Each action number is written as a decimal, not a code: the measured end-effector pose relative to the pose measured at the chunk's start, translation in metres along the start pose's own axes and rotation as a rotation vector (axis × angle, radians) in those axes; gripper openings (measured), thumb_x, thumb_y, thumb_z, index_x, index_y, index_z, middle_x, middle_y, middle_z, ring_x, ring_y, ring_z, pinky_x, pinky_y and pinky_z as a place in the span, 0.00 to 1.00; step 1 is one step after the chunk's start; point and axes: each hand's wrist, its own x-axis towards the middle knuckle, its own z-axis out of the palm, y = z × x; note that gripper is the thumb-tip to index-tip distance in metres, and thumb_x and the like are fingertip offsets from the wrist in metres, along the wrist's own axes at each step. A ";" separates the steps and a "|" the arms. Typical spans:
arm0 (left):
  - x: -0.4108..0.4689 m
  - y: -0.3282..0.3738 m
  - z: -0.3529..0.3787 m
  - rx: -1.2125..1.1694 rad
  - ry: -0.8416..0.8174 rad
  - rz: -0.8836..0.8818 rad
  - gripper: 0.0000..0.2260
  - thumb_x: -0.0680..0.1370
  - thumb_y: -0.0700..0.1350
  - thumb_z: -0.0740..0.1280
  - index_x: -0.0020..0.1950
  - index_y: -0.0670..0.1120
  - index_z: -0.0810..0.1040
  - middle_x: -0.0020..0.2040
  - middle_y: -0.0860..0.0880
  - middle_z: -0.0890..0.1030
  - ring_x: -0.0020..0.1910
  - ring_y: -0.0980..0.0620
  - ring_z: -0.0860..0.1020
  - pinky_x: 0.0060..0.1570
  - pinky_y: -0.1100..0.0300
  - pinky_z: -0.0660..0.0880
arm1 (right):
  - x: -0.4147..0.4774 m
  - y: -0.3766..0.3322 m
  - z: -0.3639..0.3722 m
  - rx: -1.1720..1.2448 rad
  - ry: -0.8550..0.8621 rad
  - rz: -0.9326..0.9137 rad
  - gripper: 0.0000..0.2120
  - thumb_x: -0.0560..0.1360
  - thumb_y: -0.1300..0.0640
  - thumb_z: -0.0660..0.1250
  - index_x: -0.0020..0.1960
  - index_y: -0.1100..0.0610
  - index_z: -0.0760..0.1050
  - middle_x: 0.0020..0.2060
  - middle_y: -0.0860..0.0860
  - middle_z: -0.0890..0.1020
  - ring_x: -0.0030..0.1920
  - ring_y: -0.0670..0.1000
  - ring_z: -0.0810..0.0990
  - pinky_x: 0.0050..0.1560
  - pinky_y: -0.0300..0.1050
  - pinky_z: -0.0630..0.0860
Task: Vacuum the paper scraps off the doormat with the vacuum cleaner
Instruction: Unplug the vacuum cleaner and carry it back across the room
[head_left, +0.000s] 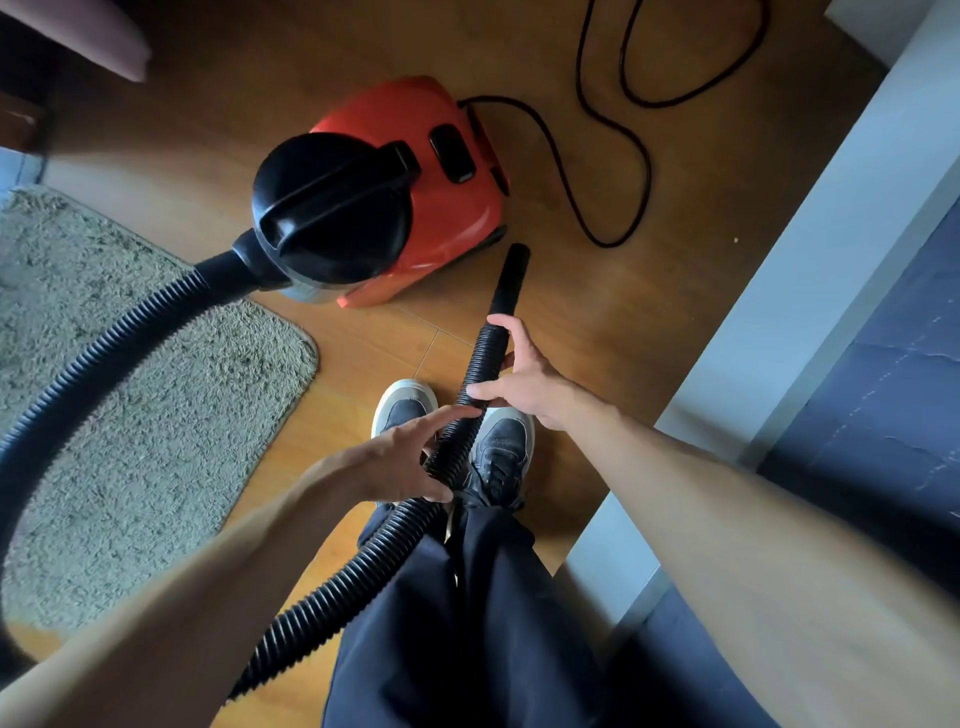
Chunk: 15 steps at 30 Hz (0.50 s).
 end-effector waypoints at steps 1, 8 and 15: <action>0.001 -0.004 0.001 0.025 0.008 -0.010 0.43 0.72 0.37 0.75 0.77 0.63 0.56 0.69 0.55 0.65 0.65 0.51 0.70 0.56 0.60 0.71 | -0.001 0.004 0.004 0.023 0.026 -0.005 0.41 0.70 0.67 0.74 0.71 0.41 0.58 0.50 0.46 0.73 0.46 0.44 0.75 0.43 0.37 0.76; 0.006 -0.045 -0.008 0.372 0.091 0.015 0.43 0.70 0.36 0.71 0.76 0.66 0.57 0.65 0.46 0.78 0.43 0.49 0.80 0.37 0.55 0.78 | 0.005 0.028 0.047 0.210 0.278 0.005 0.37 0.70 0.65 0.74 0.68 0.42 0.59 0.49 0.46 0.73 0.43 0.44 0.75 0.34 0.31 0.69; 0.015 -0.063 -0.008 0.432 -0.031 -0.074 0.43 0.71 0.40 0.76 0.78 0.59 0.55 0.63 0.46 0.79 0.50 0.47 0.79 0.47 0.54 0.75 | 0.027 0.045 0.072 0.187 0.193 0.052 0.38 0.71 0.70 0.71 0.70 0.44 0.58 0.54 0.49 0.71 0.46 0.46 0.73 0.35 0.28 0.66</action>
